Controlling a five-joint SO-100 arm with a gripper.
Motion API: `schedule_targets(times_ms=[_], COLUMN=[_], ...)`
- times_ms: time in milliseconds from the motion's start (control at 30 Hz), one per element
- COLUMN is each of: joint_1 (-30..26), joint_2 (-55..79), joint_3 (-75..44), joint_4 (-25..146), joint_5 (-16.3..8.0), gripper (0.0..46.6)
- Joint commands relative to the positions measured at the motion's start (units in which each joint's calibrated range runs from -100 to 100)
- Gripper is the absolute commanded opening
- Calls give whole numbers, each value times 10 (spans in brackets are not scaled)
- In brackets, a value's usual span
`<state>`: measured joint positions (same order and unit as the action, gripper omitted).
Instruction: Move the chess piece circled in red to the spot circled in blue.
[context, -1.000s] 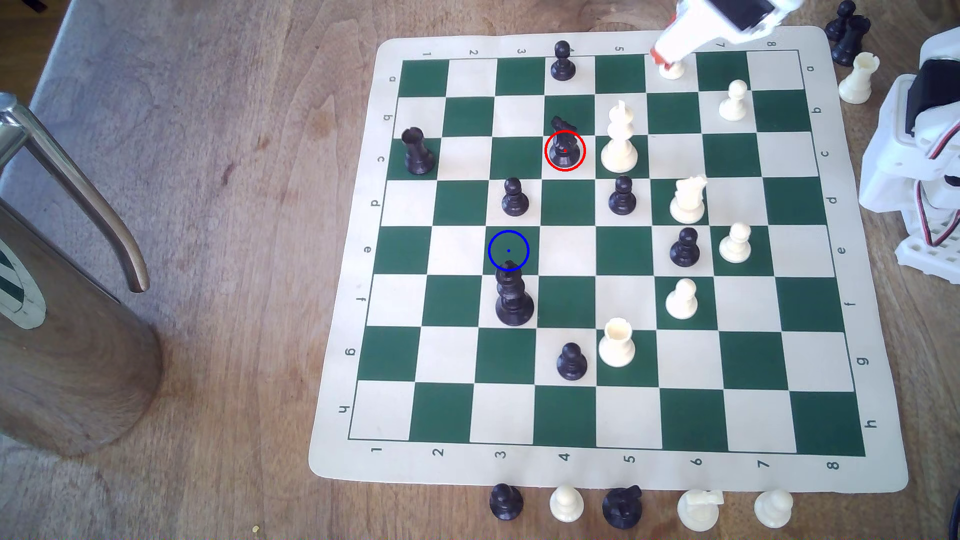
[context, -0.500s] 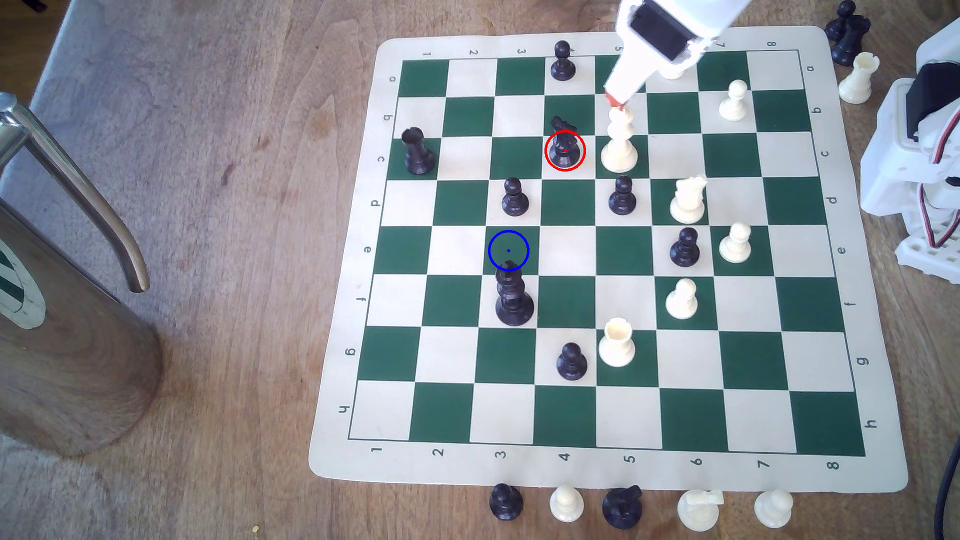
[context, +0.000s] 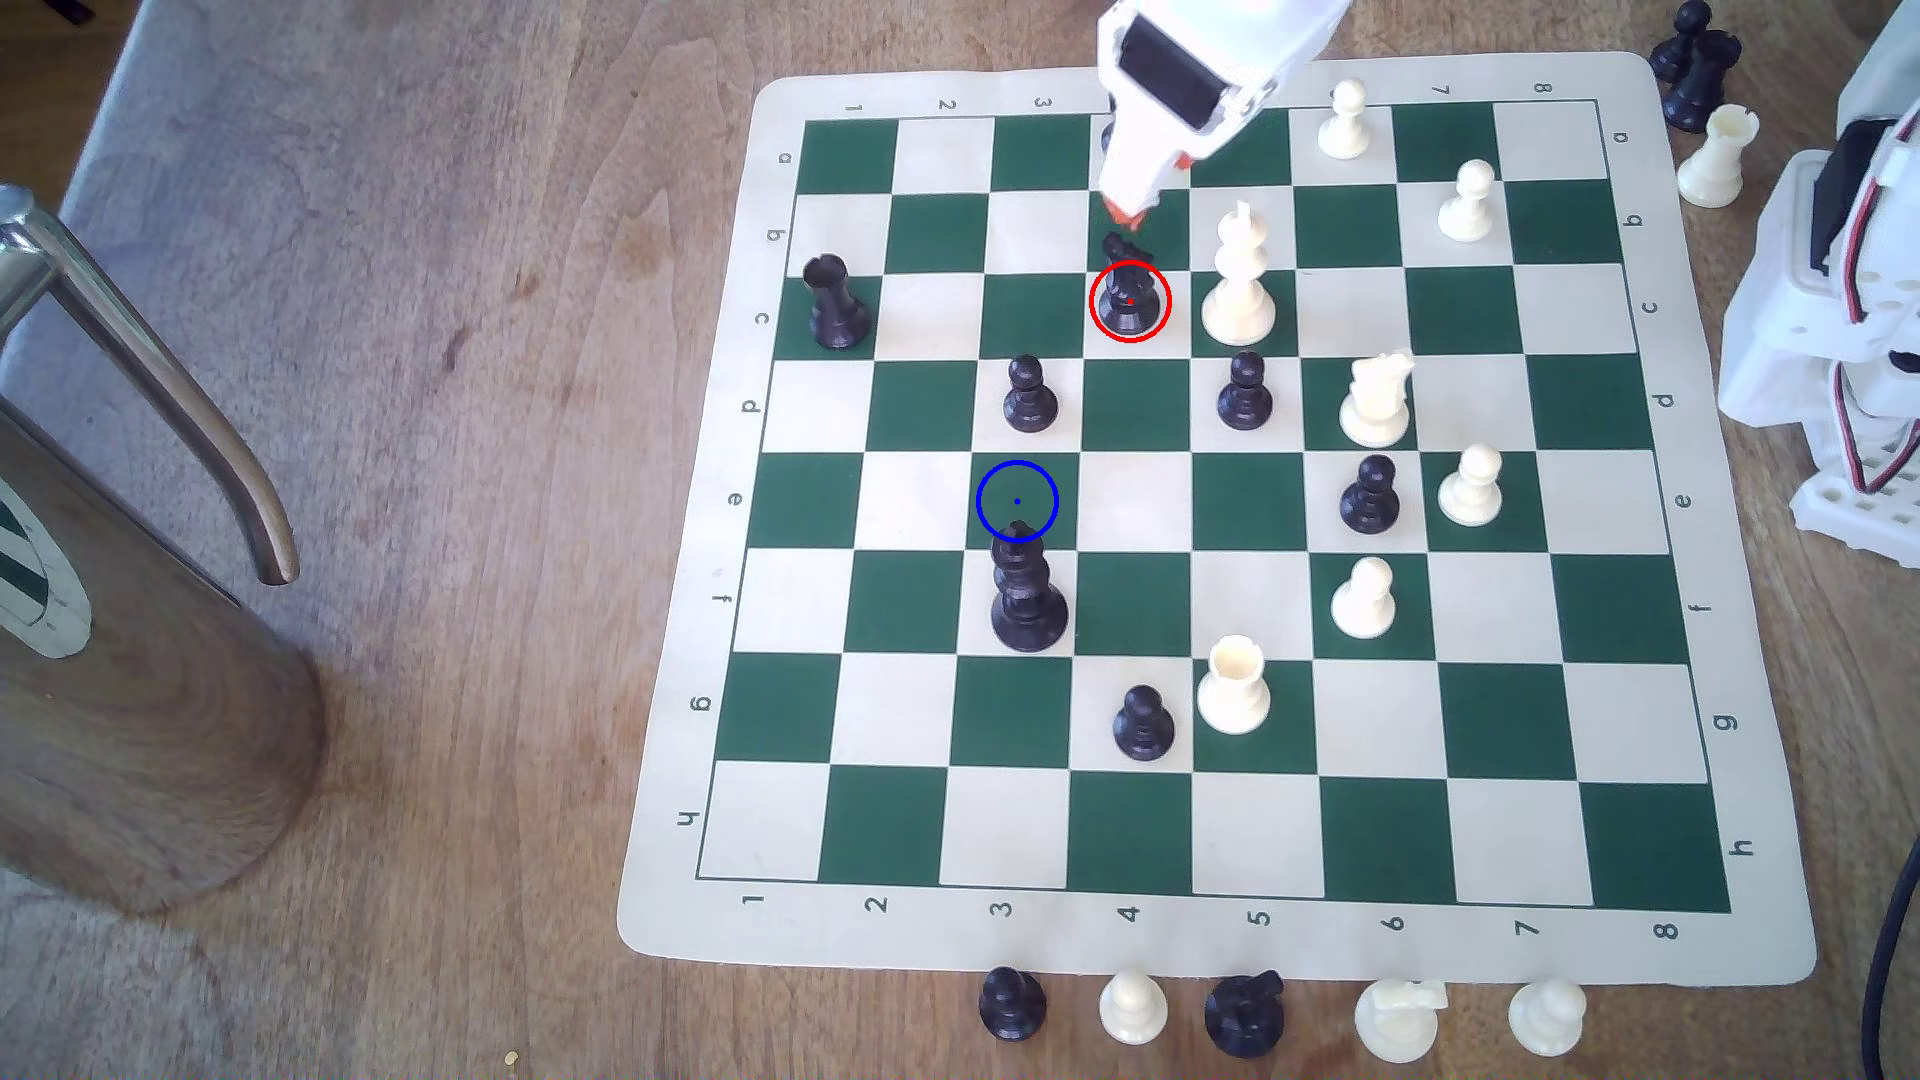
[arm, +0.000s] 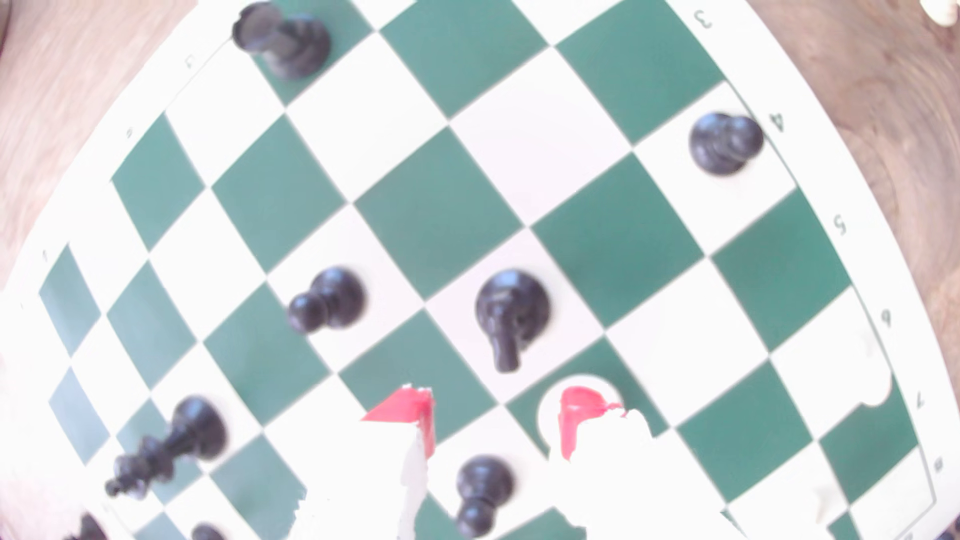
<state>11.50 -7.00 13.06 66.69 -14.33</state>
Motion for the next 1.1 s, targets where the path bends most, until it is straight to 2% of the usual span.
schedule_targets(times_ms=[0,733,1067], joint_1=[-1,6,0], joint_2=[7,107,137], joint_3=[-41,-35,-35], joint_4=[-30,-85,-103], joint_5=[-4,7,7], gripper=[135,141,129])
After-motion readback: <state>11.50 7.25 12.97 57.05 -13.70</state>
